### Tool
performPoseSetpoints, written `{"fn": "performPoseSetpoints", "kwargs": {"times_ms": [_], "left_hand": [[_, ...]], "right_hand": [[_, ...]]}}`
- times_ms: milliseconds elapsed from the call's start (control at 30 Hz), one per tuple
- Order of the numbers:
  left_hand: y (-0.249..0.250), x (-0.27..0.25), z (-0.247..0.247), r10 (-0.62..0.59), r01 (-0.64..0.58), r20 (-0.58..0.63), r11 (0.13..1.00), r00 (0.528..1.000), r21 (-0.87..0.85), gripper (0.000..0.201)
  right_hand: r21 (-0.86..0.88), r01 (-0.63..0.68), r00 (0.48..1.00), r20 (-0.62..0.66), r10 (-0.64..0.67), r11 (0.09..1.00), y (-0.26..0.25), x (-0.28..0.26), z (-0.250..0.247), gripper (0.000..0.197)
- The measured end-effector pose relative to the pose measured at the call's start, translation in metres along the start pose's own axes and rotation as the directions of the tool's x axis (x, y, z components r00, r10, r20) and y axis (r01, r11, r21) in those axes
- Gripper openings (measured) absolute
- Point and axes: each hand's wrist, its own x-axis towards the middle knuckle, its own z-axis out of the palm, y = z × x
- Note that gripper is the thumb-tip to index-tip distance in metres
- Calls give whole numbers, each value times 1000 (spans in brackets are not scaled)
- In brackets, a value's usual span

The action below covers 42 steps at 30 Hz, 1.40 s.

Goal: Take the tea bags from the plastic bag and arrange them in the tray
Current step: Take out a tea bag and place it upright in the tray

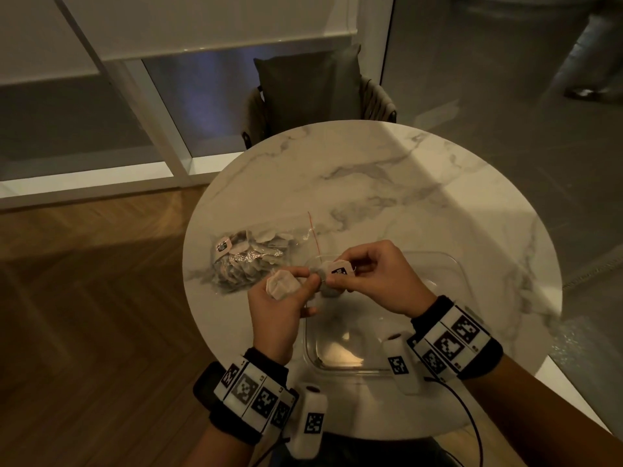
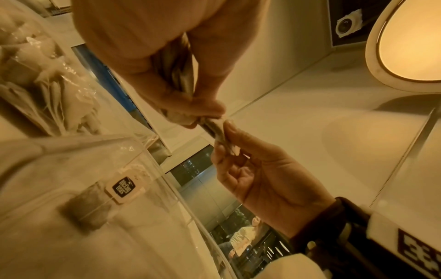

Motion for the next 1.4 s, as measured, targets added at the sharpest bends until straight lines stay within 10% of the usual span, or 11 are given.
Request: {"fn": "performPoseSetpoints", "kwargs": {"times_ms": [567, 733, 1067, 1400], "left_hand": [[-7, -2, 1, -82, 81, -20, 995, 996, -62, 3], [-6, -6, 6, -82, 82, 83, 997, 993, 6, 39], [-7, -2, -1, -123, 120, 140, 992, 982, 33, 24], [-9, -1, -1, -72, 69, 66, 996, 995, 53, 11]], "right_hand": [[56, -50, 998, -32, 52, 997, -8, 4, -1, 22], [-17, -21, 1000, 8, 21, 1000, -11, 4, 1, 15], [-215, 1, 994, -109, -25, 977, -30, 7, -12, 12], [-425, 58, 998, 48, -41, 903, -50, 13, -20, 11]]}}
